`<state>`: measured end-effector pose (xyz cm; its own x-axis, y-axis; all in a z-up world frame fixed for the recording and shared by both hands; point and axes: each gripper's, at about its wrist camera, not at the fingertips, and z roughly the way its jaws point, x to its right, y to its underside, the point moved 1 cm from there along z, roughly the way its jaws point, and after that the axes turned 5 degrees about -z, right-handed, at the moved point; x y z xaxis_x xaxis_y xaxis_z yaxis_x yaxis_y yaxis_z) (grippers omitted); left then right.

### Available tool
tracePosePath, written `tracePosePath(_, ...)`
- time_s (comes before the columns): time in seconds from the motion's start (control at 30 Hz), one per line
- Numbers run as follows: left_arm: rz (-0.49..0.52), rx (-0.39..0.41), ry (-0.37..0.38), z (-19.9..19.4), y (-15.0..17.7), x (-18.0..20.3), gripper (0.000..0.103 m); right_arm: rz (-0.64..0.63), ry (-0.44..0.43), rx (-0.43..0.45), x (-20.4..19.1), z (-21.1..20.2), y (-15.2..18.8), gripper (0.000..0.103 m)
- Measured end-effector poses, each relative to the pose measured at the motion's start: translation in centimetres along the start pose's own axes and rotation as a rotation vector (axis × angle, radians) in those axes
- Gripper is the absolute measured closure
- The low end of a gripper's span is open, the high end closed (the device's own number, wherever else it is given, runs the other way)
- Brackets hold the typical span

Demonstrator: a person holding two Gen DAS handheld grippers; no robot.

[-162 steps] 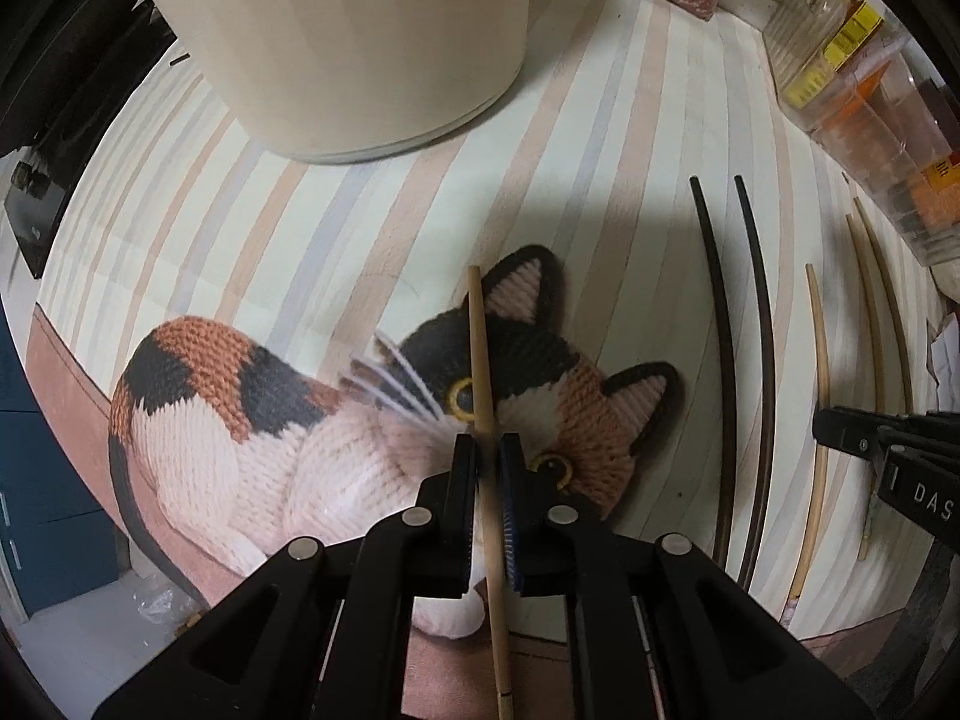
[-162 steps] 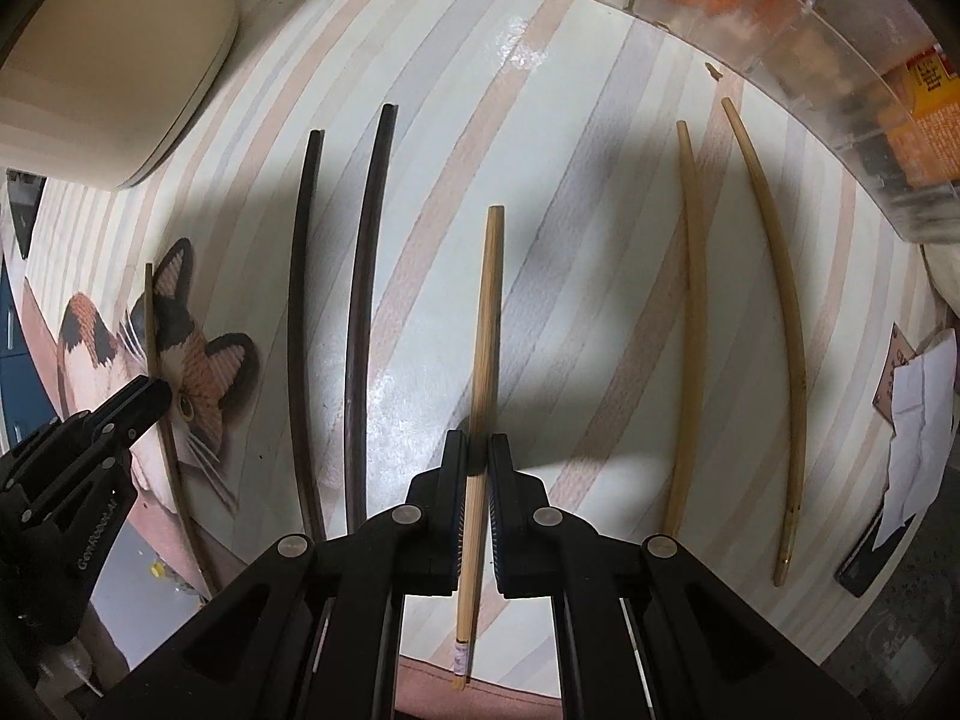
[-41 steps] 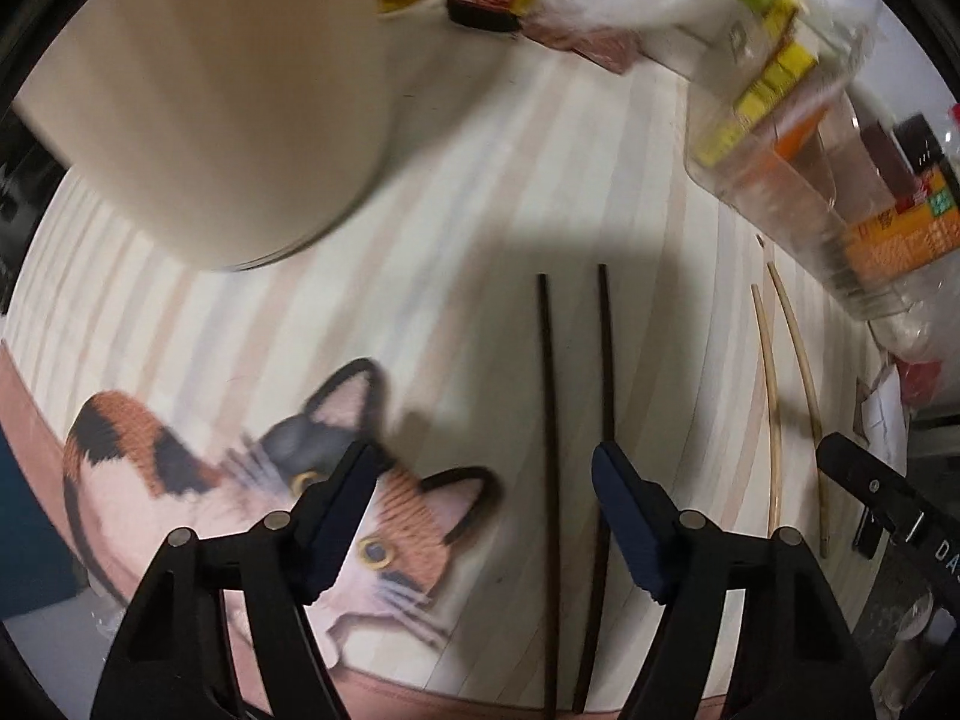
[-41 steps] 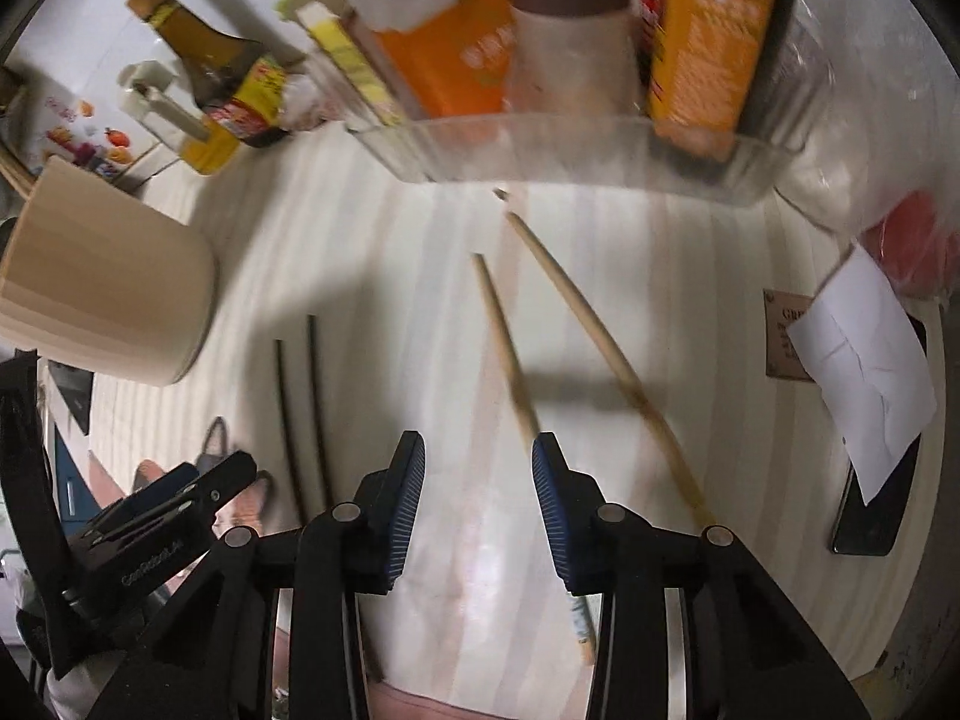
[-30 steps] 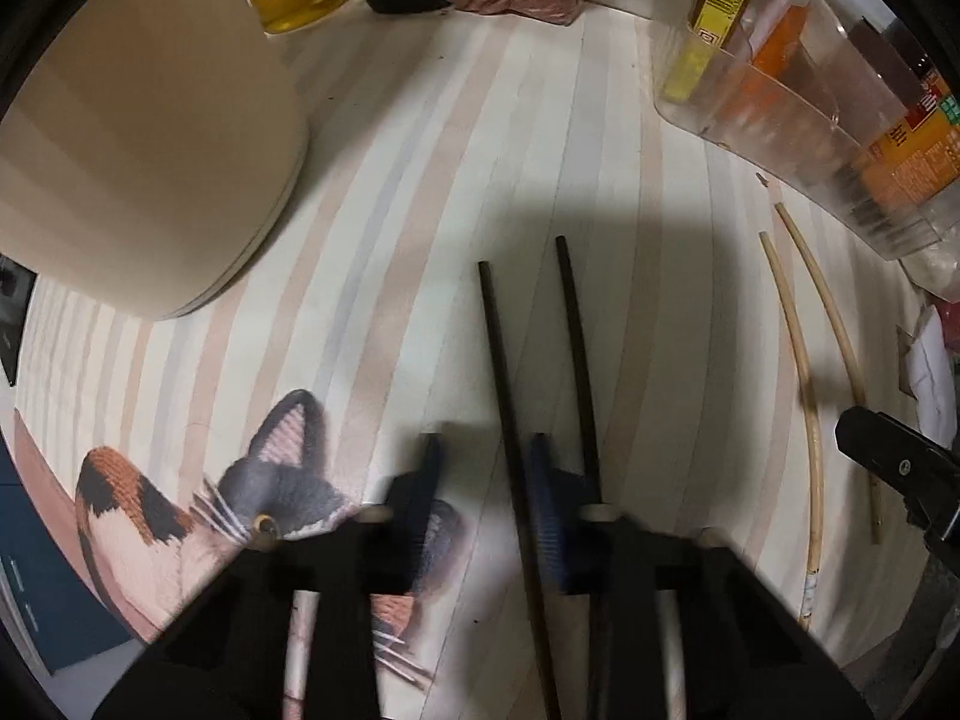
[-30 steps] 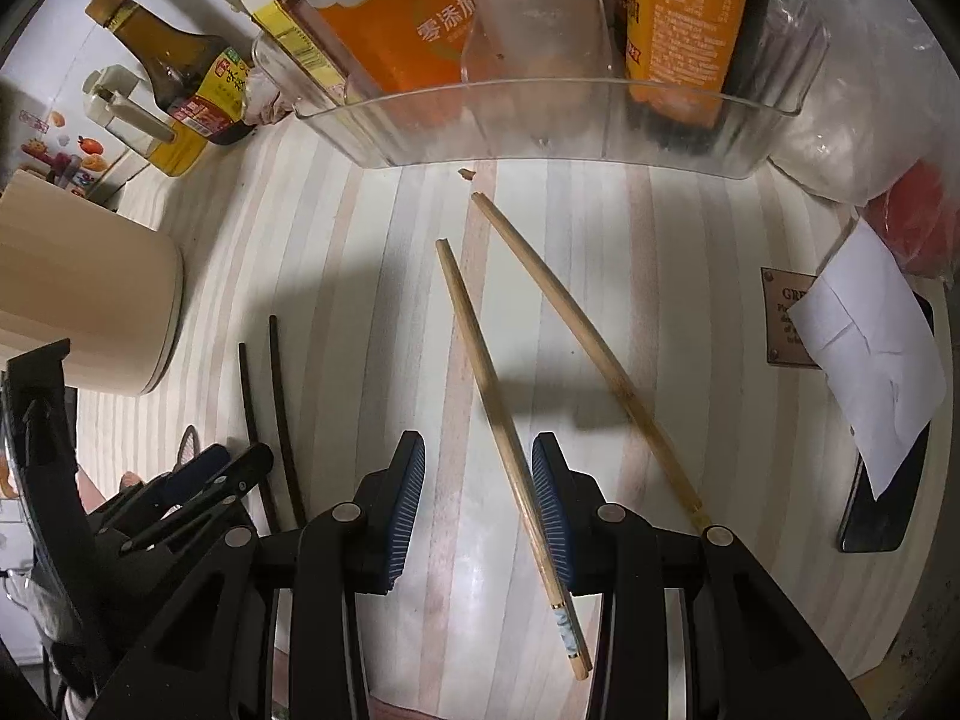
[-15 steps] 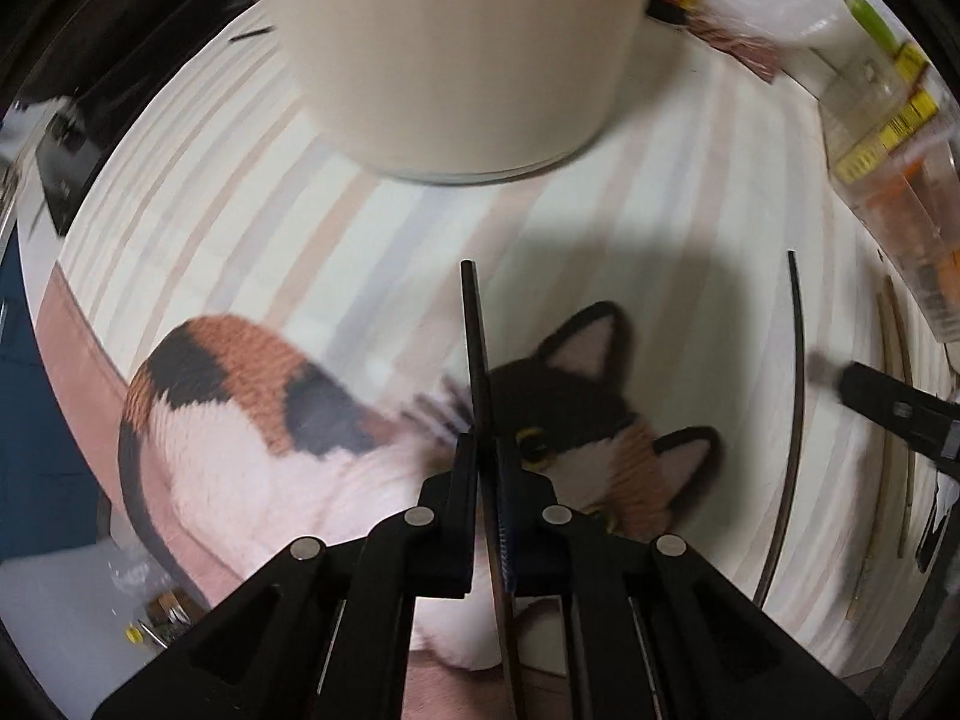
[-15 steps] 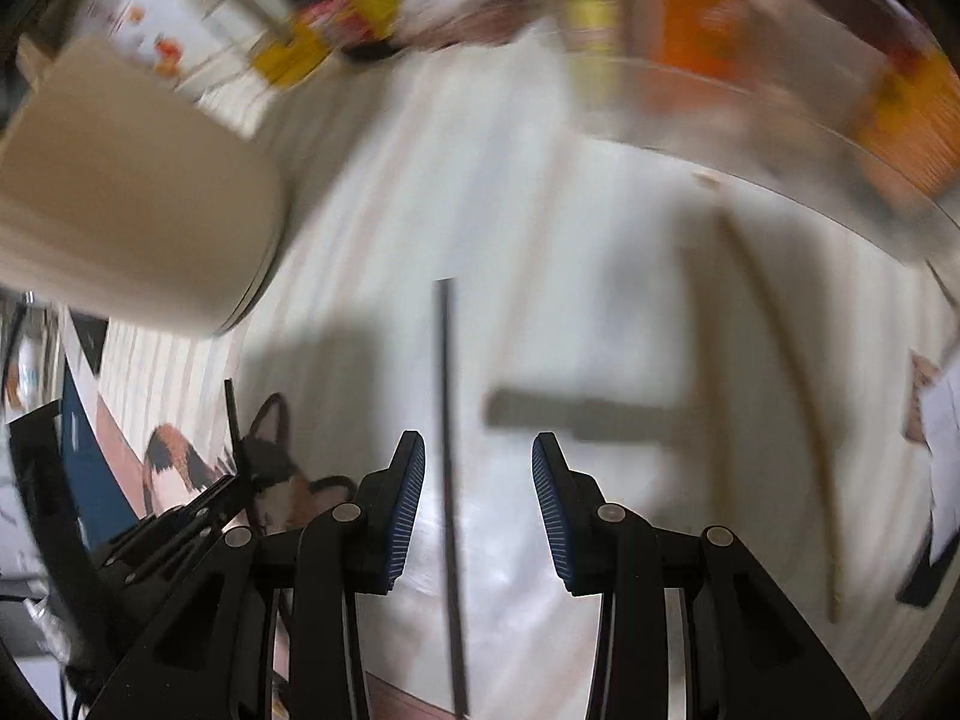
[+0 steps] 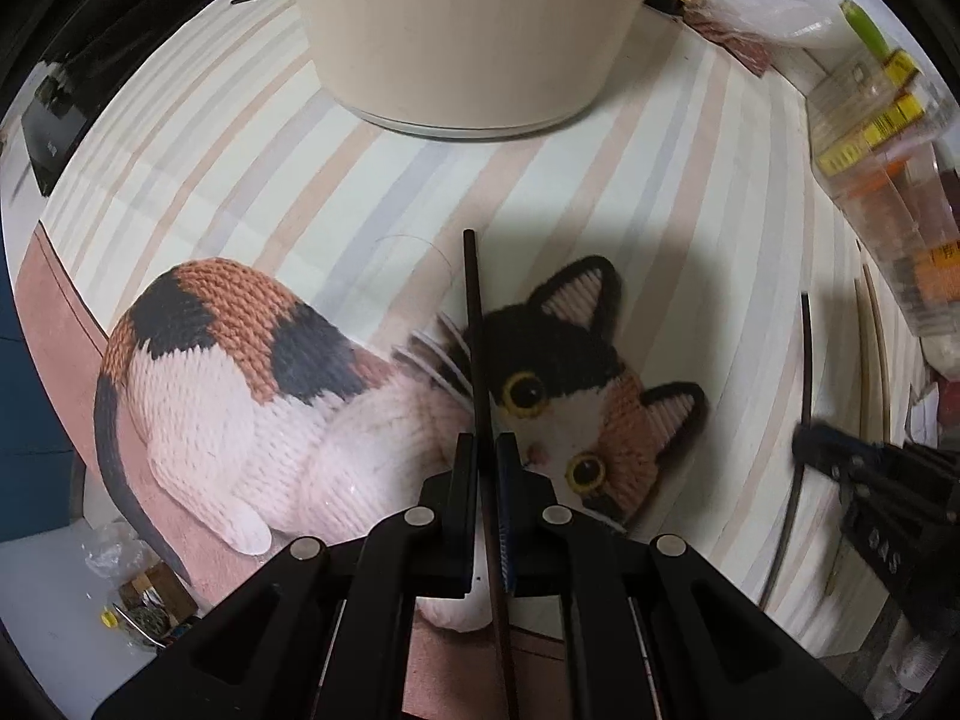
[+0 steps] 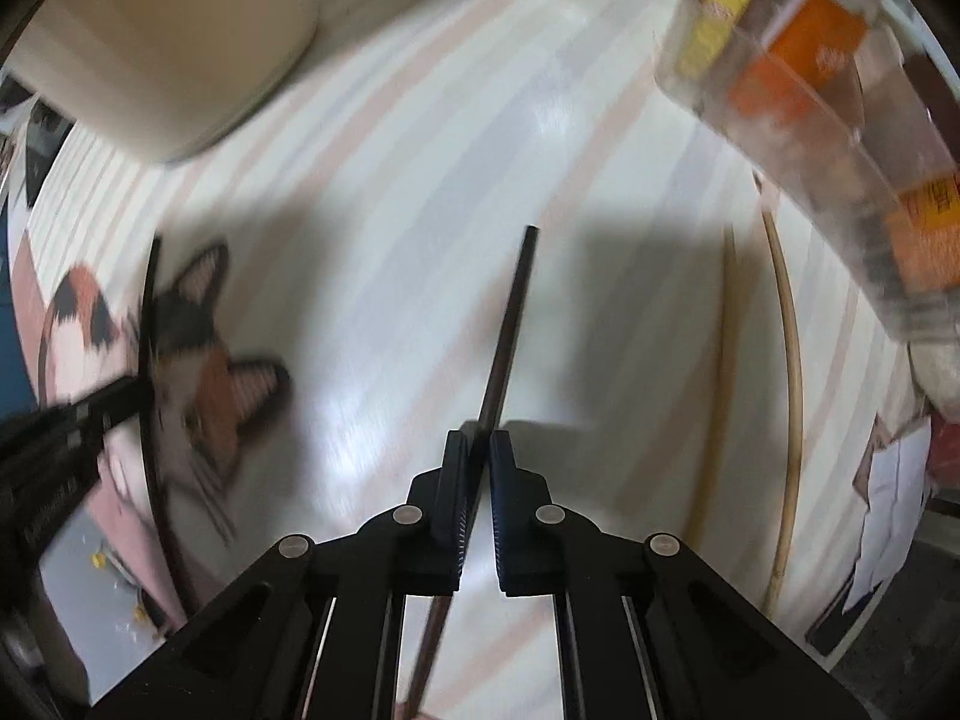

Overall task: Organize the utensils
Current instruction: 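Lower the left gripper onto a dark brown chopstick and close while the right gripper grasps another dark chopstick, then lift the left gripper's dark chopstick toward the holder while the right gripper carries its dark chopstick there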

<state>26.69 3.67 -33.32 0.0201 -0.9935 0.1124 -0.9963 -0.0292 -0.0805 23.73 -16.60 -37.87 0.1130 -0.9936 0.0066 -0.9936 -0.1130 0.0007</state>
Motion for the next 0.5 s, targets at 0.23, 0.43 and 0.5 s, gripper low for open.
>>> tracePosePath(0.23, 0.030, -0.007, -0.034, 0.4, 0.3, 1.7, 0.096, 0.021, -0.003, -0.027, 0.2, 1.3, 0.3, 0.096)
tracePosePath(0.43, 0.025, -0.004, -0.043, 0.7, 0.3, 2.8, 0.095, 0.063, -0.023, -0.036, 1.1, 1.7, -0.7, 0.096)
tracePosePath(0.5, 0.022, -0.005, -0.042, 0.5, 0.3, 3.2, 0.095, 0.061, -0.022, -0.037, 1.2, 1.8, -0.7, 0.096)
